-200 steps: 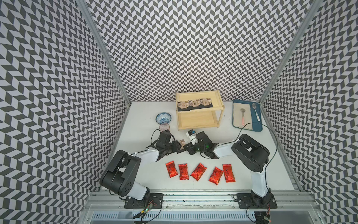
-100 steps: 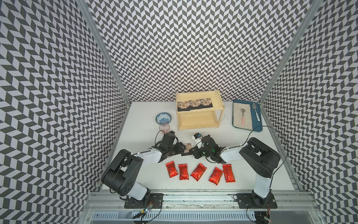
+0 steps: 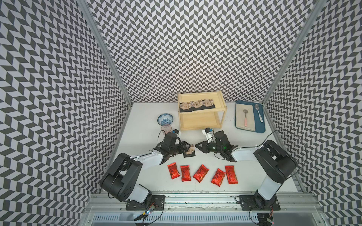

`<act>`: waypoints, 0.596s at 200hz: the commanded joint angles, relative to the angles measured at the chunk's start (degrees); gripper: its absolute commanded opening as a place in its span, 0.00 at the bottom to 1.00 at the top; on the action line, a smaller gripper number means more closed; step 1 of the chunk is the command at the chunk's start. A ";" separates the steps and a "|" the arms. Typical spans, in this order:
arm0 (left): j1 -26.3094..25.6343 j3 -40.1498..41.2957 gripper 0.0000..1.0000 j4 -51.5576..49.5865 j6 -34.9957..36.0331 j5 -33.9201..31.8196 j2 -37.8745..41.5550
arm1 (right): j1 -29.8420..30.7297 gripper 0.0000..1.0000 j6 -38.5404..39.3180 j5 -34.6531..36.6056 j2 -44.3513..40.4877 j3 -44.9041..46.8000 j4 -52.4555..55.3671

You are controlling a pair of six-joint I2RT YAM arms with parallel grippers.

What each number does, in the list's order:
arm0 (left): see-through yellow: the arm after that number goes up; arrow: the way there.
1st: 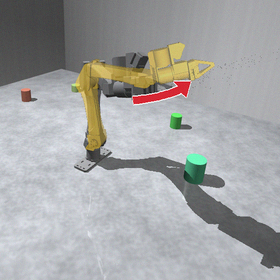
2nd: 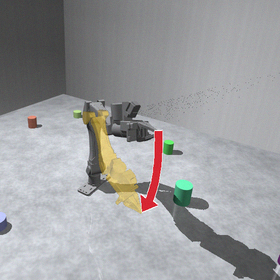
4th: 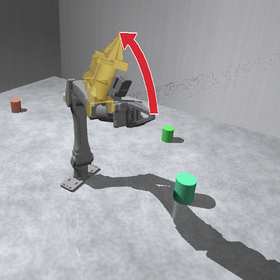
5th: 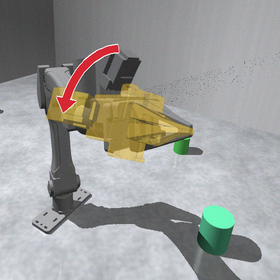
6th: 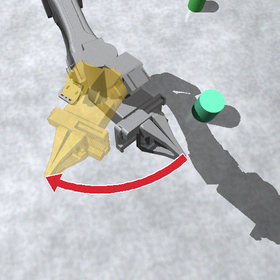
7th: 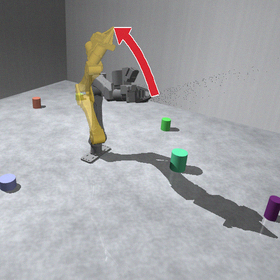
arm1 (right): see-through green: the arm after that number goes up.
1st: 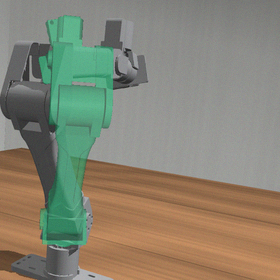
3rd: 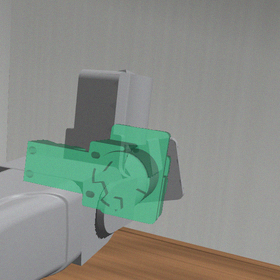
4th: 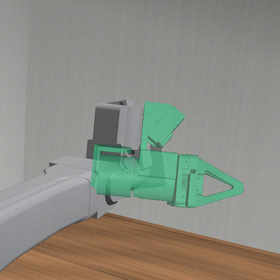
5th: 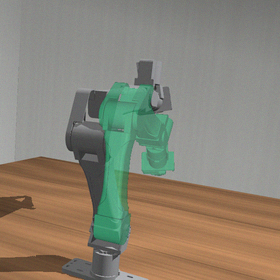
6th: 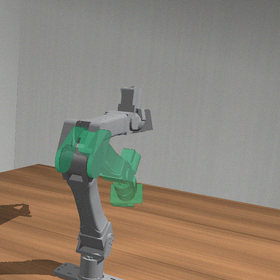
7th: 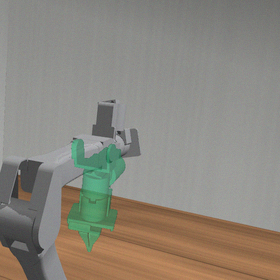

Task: Place the tea bags on the shelf by color
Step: Pick up the tea bag from the center of the board.

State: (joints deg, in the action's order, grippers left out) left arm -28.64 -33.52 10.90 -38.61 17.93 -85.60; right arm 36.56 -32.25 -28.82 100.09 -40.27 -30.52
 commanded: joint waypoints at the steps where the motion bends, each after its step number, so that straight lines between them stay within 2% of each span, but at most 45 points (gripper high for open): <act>1: -0.28 -0.75 0.49 2.02 0.29 0.69 -0.90 | -0.47 0.19 -1.36 -2.89 0.17 -0.11 -2.65; 61: -0.05 -0.31 0.49 1.47 0.51 -1.31 -2.96 | -0.96 0.22 -1.96 -4.29 4.39 -2.04 -1.35; 119: 0.17 1.17 0.48 3.84 -0.14 -0.43 -5.29 | -1.51 0.22 -3.22 -4.78 6.79 -2.28 -1.71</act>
State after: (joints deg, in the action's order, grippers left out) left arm -28.62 -33.45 12.40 -38.63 17.32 -89.82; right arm 35.70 -34.37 -32.69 105.51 -41.74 -29.98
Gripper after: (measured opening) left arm 0.484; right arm 0.219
